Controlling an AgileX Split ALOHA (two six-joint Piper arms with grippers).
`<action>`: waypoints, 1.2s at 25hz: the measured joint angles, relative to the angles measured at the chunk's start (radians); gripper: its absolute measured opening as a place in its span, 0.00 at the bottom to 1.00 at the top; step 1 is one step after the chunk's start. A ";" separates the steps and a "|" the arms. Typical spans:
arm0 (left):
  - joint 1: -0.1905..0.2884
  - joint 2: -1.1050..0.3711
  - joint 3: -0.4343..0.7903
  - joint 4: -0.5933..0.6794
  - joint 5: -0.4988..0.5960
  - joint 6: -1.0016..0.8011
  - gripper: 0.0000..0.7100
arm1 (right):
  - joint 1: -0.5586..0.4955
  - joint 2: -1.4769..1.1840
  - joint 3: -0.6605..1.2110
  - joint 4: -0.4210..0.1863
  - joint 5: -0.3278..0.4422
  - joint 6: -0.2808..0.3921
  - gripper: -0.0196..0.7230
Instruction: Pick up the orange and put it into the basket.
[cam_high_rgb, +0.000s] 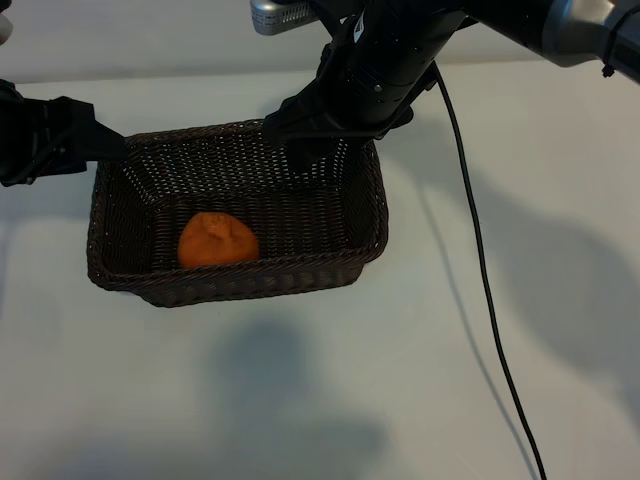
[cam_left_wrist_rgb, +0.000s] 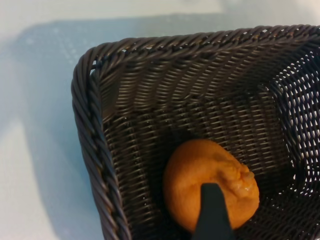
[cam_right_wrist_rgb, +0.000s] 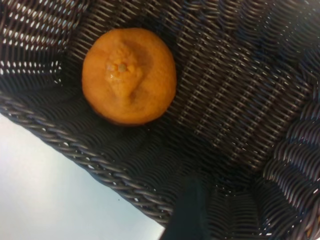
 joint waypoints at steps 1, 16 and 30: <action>0.000 0.000 0.000 0.000 0.000 0.000 0.76 | 0.000 0.000 0.000 0.000 0.000 0.000 0.83; 0.000 0.000 0.000 0.000 0.002 0.000 0.76 | 0.000 0.000 0.000 -0.003 -0.004 0.002 0.83; 0.000 0.000 0.000 0.000 0.002 -0.001 0.76 | 0.000 0.000 0.000 -0.003 -0.019 0.002 0.83</action>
